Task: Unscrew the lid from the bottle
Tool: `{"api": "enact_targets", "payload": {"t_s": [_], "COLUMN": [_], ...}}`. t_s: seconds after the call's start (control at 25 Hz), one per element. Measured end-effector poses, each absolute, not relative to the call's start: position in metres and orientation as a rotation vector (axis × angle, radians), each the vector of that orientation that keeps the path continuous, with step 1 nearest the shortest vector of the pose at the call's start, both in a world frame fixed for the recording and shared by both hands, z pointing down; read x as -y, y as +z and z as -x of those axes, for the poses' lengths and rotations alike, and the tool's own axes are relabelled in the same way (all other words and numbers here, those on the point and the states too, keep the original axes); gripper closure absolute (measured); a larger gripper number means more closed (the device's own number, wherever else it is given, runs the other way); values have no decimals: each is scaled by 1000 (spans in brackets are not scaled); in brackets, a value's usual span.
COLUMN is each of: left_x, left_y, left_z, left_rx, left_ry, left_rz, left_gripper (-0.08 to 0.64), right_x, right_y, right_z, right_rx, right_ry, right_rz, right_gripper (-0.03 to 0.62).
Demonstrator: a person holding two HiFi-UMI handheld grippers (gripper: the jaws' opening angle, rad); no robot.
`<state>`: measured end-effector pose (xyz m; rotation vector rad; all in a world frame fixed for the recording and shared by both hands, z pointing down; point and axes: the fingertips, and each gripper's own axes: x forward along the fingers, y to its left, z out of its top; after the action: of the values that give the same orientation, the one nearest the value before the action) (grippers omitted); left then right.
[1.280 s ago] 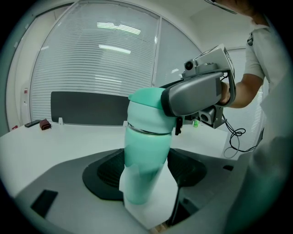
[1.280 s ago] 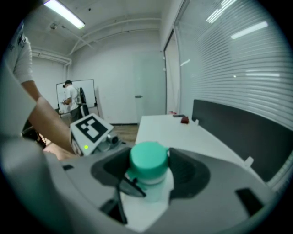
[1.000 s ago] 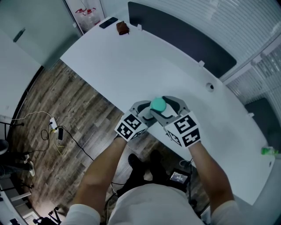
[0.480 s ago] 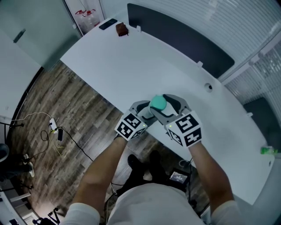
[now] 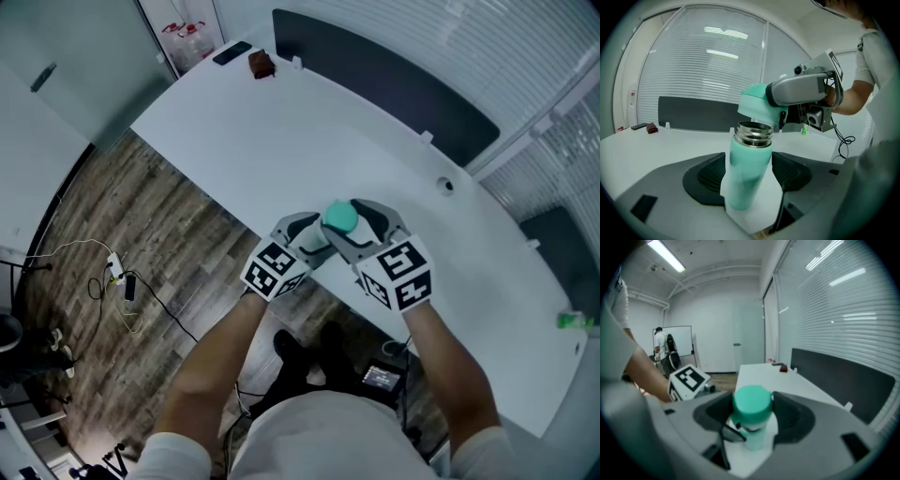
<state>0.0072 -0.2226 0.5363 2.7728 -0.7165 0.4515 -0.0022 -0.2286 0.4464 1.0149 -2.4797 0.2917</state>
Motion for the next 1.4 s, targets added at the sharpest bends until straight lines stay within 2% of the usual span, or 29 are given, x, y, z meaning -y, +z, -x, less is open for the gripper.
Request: {"api": "enact_targets", "payload": {"t_s": [0.36, 0.72, 1.12, 1.4], "left_x": [217, 218, 208, 180], "left_y": [521, 467, 393, 359], "left_z": [12, 29, 50, 63], "left_rx": [748, 821, 861, 875], "left_ry": [381, 172, -168, -358], "left_rz": [-2763, -2760, -2688, -2605], "left_gripper": [253, 261, 407, 463], "right_x": [228, 230, 223, 209], "right_y": [441, 409, 374, 343], "right_z": [-4, -11, -23, -37], "right_rx": [2482, 2550, 2639, 2703], "right_ry": [303, 334, 424, 450], "right_rz": [-1058, -1130, -1216, -1295], "right_gripper": [313, 313, 313, 313]}}
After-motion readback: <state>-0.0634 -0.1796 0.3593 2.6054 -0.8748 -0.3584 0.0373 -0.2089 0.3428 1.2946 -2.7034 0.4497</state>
